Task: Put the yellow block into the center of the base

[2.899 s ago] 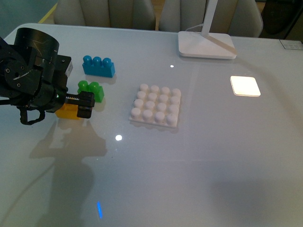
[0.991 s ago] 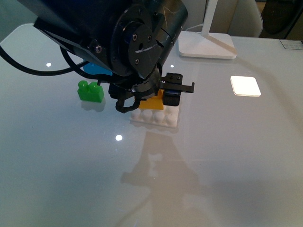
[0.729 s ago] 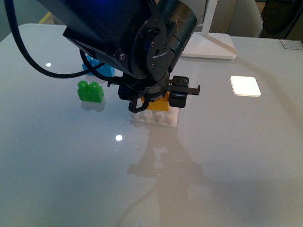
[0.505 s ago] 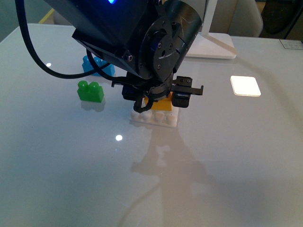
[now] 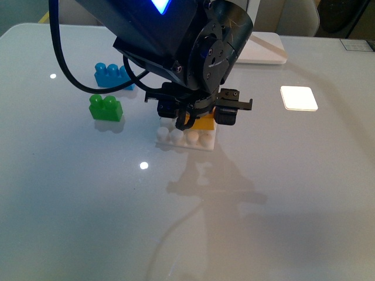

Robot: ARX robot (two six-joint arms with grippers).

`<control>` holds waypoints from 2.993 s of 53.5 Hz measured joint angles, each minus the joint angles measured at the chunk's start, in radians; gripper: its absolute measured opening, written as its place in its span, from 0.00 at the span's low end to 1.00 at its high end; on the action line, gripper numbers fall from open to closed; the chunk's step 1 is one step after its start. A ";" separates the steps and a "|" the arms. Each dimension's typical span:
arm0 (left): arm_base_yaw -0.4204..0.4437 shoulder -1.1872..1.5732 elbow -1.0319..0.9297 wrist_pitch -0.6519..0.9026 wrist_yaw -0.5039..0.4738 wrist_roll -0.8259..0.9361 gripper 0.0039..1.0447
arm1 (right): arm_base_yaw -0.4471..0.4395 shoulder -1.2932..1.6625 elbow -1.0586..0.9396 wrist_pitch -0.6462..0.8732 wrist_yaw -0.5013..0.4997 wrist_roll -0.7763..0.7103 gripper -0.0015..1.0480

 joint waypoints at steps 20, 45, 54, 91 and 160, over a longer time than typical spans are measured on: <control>0.014 0.035 0.055 -0.014 -0.014 0.017 0.60 | 0.000 0.000 0.000 0.000 0.000 0.000 0.92; 0.035 0.040 0.025 0.000 -0.023 0.042 0.60 | 0.000 0.000 0.000 0.000 0.000 0.000 0.92; 0.035 0.040 0.024 0.000 -0.023 0.043 0.60 | 0.000 0.000 0.000 0.000 0.000 0.000 0.92; 0.031 0.075 0.072 -0.031 -0.031 0.061 0.60 | 0.000 0.000 0.000 0.000 0.000 0.000 0.92; 0.024 0.106 0.044 0.032 -0.034 0.095 0.60 | 0.000 0.000 0.000 0.000 0.000 0.000 0.92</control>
